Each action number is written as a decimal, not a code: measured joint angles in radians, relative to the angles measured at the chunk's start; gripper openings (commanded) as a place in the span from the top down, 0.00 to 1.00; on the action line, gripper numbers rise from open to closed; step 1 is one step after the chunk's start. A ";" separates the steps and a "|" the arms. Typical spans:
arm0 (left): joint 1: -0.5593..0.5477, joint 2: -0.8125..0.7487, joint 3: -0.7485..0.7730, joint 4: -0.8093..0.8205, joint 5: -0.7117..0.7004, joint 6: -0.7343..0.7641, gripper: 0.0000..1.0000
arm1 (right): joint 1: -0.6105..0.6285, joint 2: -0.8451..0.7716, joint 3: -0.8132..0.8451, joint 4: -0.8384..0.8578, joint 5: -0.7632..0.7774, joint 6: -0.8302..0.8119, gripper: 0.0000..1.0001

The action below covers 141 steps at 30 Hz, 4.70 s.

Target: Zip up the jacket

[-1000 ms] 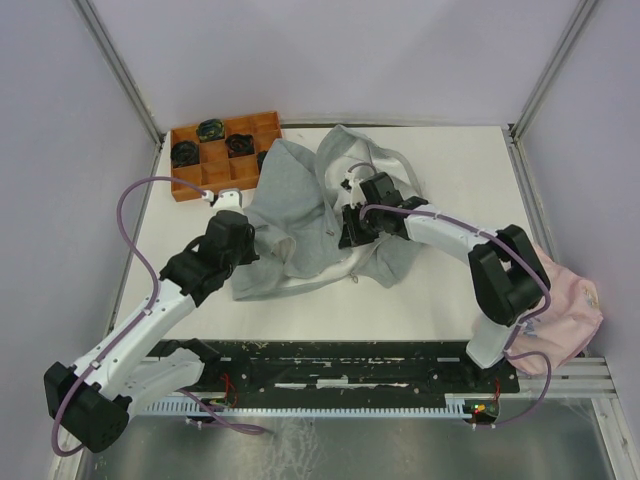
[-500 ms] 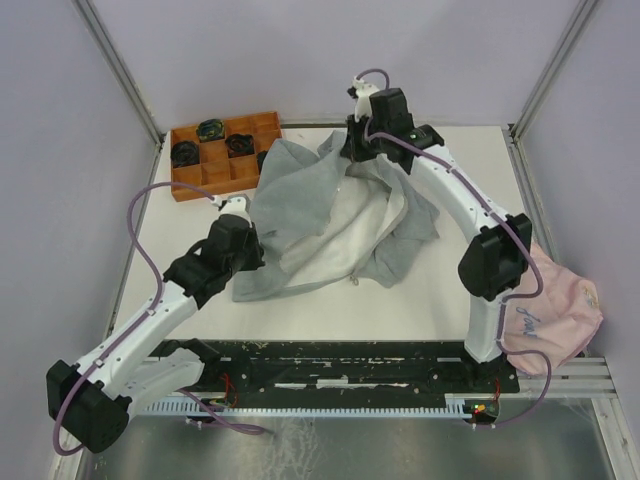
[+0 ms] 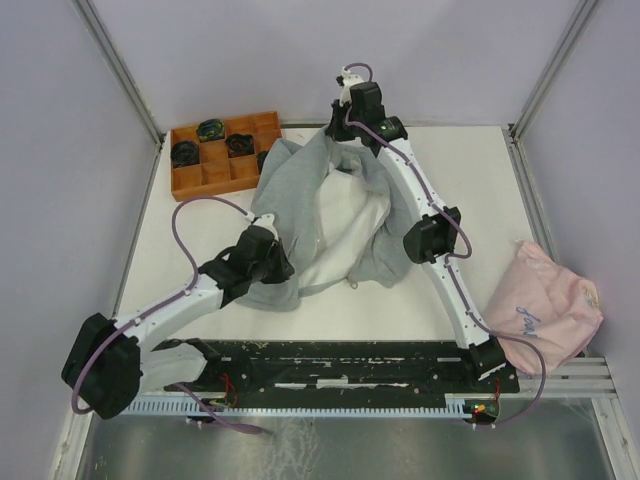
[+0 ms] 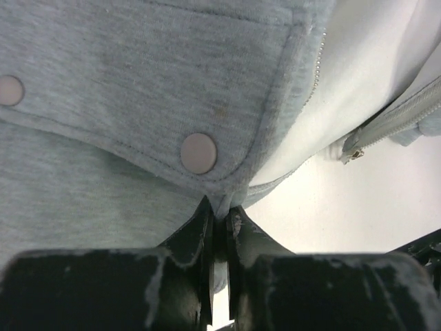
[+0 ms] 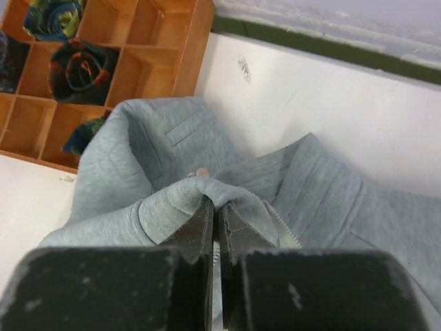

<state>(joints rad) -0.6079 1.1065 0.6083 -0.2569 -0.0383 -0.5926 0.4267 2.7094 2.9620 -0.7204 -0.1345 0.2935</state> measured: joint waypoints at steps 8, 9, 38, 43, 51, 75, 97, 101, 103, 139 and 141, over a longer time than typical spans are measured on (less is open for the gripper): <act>-0.010 0.146 0.000 0.097 0.012 -0.006 0.44 | -0.006 0.085 0.038 -0.067 -0.065 0.031 0.50; -0.010 0.144 0.002 0.098 0.008 -0.006 0.40 | -0.008 0.085 0.050 -0.084 -0.069 0.024 0.46; -0.260 0.063 0.098 0.096 -0.091 -0.040 0.27 | -0.014 -0.143 0.126 -0.734 0.005 -0.121 0.22; -0.276 0.134 0.137 0.134 -0.090 -0.039 0.27 | -0.009 -0.212 0.111 -0.803 0.047 -0.137 0.21; -0.280 0.201 0.172 0.183 -0.091 -0.039 0.28 | -0.003 -0.630 -0.505 -0.668 0.096 -0.153 0.04; -0.289 0.537 0.287 0.320 -0.003 -0.038 0.49 | -0.009 -1.331 -1.977 0.183 0.068 0.007 0.13; -0.290 0.387 0.322 0.248 0.060 -0.049 0.97 | -0.009 -1.341 -2.111 0.272 0.018 0.036 0.14; -0.291 0.326 0.211 0.258 0.077 -0.083 0.97 | -0.008 -1.363 -2.094 0.213 0.045 0.035 0.15; -0.291 0.327 0.154 0.259 0.084 -0.100 0.97 | -0.009 -1.374 -2.065 0.182 0.058 0.035 0.15; -0.006 0.190 0.049 0.017 -0.114 -0.072 0.38 | -0.064 -0.734 -1.551 0.183 0.084 0.033 0.14; -0.006 0.249 0.051 0.059 -0.086 -0.072 0.39 | -0.081 -0.714 -1.515 0.172 0.091 0.031 0.14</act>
<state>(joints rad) -0.6140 1.3560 0.6594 -0.1978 -0.1246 -0.6643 0.3454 1.9957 1.4467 -0.5484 -0.0437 0.3248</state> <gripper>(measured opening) 0.621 0.857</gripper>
